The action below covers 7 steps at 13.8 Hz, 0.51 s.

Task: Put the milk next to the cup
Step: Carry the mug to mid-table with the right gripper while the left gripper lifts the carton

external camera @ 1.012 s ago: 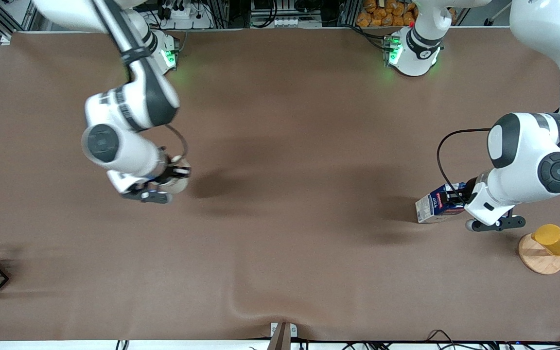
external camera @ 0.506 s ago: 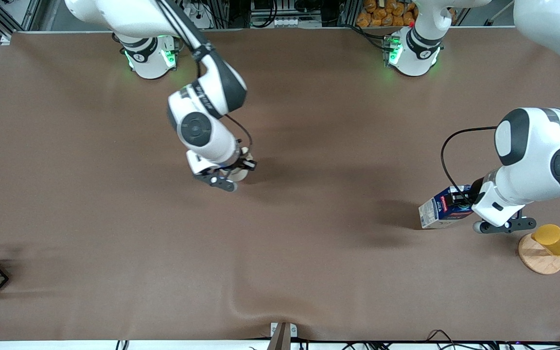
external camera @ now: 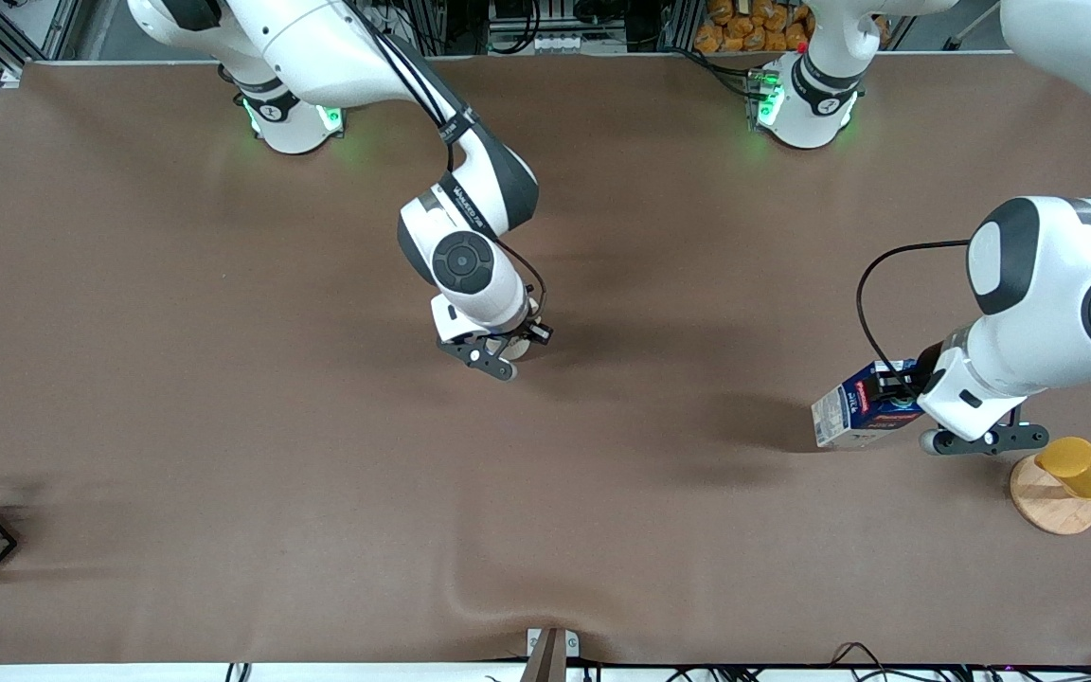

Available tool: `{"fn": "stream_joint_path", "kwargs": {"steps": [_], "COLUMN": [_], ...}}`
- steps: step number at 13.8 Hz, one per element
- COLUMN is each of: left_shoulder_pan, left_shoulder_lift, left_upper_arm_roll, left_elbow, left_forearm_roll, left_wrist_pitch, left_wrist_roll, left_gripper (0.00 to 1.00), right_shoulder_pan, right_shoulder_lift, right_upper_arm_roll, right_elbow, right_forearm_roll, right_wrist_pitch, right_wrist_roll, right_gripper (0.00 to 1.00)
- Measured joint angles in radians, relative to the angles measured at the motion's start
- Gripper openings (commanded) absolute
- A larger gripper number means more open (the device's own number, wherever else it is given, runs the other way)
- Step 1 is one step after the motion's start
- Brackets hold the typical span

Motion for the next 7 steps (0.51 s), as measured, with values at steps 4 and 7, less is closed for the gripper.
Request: {"fn": "stream_joint_path", "kwargs": {"steps": [4, 7], "left_shoulder_pan": [-0.001, -0.002], "left_shoulder_lift": [-0.019, -0.034], "left_upper_arm_roll": [-0.026, -0.071], "left_elbow": [0.01, 0.011], "left_forearm_roll": [0.0, 0.0], "left_wrist_pitch": [-0.01, -0.017], "left_wrist_roll": [0.0, -0.032], "left_gripper": [0.59, 0.59], "right_shoulder_pan": [0.003, 0.003], "right_shoulder_lift": [0.021, 0.027], "right_upper_arm_roll": [0.0, -0.004], "right_elbow": [0.001, 0.007], "right_forearm_roll": [0.0, 0.0], "right_wrist_pitch": [-0.002, -0.002], "right_wrist_roll": [0.02, 0.023], "right_gripper": [0.0, 0.0]}}
